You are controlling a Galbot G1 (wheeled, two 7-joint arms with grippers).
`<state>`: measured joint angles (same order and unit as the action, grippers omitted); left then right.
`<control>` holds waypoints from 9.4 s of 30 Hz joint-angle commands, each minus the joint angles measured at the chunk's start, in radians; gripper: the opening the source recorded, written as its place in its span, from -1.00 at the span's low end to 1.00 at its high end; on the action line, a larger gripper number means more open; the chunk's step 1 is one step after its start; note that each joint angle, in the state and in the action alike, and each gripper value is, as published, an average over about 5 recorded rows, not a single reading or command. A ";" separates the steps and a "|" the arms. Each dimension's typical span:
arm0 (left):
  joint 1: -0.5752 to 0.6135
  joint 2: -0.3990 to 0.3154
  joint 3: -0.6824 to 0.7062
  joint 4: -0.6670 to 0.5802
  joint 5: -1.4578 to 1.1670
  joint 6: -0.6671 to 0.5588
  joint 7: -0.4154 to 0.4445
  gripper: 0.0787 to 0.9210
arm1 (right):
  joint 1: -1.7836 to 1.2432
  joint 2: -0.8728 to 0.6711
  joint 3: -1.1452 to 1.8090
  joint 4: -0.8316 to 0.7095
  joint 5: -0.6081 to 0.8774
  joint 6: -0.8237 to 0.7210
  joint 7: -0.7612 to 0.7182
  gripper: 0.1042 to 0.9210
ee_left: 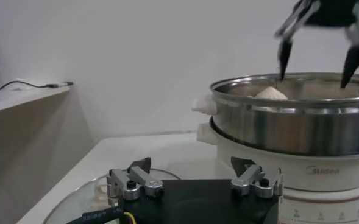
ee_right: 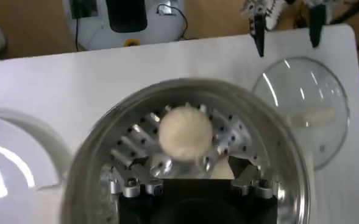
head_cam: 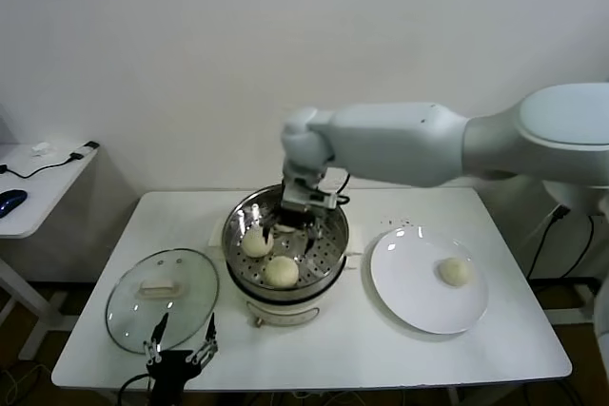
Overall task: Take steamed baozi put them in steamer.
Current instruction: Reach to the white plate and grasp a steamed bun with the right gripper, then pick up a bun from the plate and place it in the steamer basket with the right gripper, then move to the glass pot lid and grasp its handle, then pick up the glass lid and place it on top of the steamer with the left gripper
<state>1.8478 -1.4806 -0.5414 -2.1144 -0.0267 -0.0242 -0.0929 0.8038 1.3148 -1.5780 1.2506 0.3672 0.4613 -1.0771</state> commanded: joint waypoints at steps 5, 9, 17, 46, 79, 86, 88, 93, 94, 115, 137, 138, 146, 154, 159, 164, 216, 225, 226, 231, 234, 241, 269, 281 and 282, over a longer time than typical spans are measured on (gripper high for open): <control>-0.001 0.000 0.001 -0.001 0.000 0.000 0.001 0.77 | 0.266 -0.516 -0.272 -0.012 0.162 -0.337 -0.083 0.76; -0.004 0.002 0.000 0.003 0.000 0.001 0.002 0.77 | 0.168 -0.645 -0.294 -0.010 0.105 -0.473 -0.037 0.76; -0.014 -0.006 -0.009 0.014 -0.005 0.004 0.004 0.77 | -0.151 -0.723 -0.127 -0.047 -0.009 -0.594 0.017 0.76; 0.000 -0.029 -0.018 0.036 0.008 -0.002 0.002 0.77 | -0.557 -0.565 0.209 -0.212 -0.168 -0.682 0.143 0.76; 0.016 -0.015 0.003 -0.022 0.016 0.005 0.004 0.77 | 0.391 -0.203 -0.206 0.303 0.699 -0.862 0.211 0.26; 0.014 -0.004 0.007 -0.030 0.016 0.001 0.004 0.77 | 0.210 -0.068 -0.182 0.229 0.678 -0.907 0.288 0.26; 0.012 -0.003 0.009 -0.033 0.017 0.001 0.004 0.77 | 0.148 -0.040 -0.178 0.196 0.652 -0.911 0.299 0.26; 0.006 -0.005 0.008 -0.032 0.015 0.002 0.004 0.77 | 0.040 -0.001 -0.164 0.129 0.589 -0.916 0.318 0.26; 0.005 -0.006 0.007 -0.031 0.014 0.002 0.004 0.77 | 0.017 0.004 -0.160 0.114 0.573 -0.916 0.322 0.26; -0.006 -0.014 0.001 -0.006 0.010 0.006 0.006 0.77 | -0.110 -0.005 -0.122 0.048 0.477 -0.888 0.327 0.37; 0.017 -0.009 -0.005 -0.038 0.000 -0.017 0.004 0.77 | -0.408 -0.560 0.629 0.153 0.472 -0.716 0.863 0.76; 0.017 -0.009 -0.005 -0.039 -0.005 -0.021 0.004 0.77 | -0.465 -0.598 0.680 0.181 0.467 -0.723 0.914 0.76; -0.003 0.001 -0.010 -0.041 -0.019 -0.051 0.017 0.77 | -1.228 -0.760 1.402 0.378 0.365 -0.713 1.123 0.76; -0.045 0.047 -0.053 -0.017 -0.024 -0.066 0.065 0.77 | -1.874 -0.587 2.038 0.419 0.182 -0.602 1.097 0.76; -0.068 0.075 -0.059 0.015 -0.036 -0.082 0.062 0.77 | -2.043 -0.432 2.167 0.407 0.104 -0.456 1.081 0.76; -0.081 0.102 -0.058 0.052 -0.029 -0.097 0.034 0.77 | -2.132 -0.276 2.190 0.370 0.019 -0.298 1.043 0.76; -0.361 0.296 -0.062 0.647 1.192 0.117 -0.412 0.77 | -2.250 -0.006 2.156 0.422 -0.187 -0.296 1.095 0.76; -0.428 0.285 -0.042 0.695 1.232 0.114 -0.415 0.77 | -2.249 0.002 2.153 0.420 -0.196 -0.299 1.095 0.76; -0.431 0.285 -0.039 0.697 1.232 0.114 -0.414 0.77 | -2.249 0.004 2.152 0.419 -0.199 -0.299 1.095 0.76; -0.447 0.288 -0.026 0.706 1.227 0.114 -0.402 0.77 | -2.243 0.010 2.149 0.415 -0.208 -0.299 1.094 0.76; -0.460 0.290 -0.018 0.708 1.218 0.119 -0.391 0.77 | -2.242 0.012 2.150 0.414 -0.211 -0.299 1.094 0.76; -0.485 0.291 0.000 0.716 1.196 0.145 -0.372 0.53 | -2.241 0.013 2.152 0.416 -0.214 -0.299 1.094 0.76; -0.503 0.233 -0.002 0.698 1.171 0.149 -0.367 -0.87 | -2.266 0.024 2.166 0.448 -0.225 -0.301 1.095 0.76; -0.339 0.407 -0.094 0.346 0.977 0.205 -0.194 -0.87 | -2.270 0.022 2.163 0.472 -0.264 -0.332 1.117 0.76; -0.326 0.427 -0.104 0.307 0.947 0.227 -0.162 -0.87 | -2.271 0.022 2.162 0.475 -0.265 -0.333 1.117 0.76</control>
<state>1.4719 -1.1031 -0.6377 -1.7387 0.9758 0.2151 -0.2667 -1.4614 1.3383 0.5859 1.7092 0.1177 0.1408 0.0341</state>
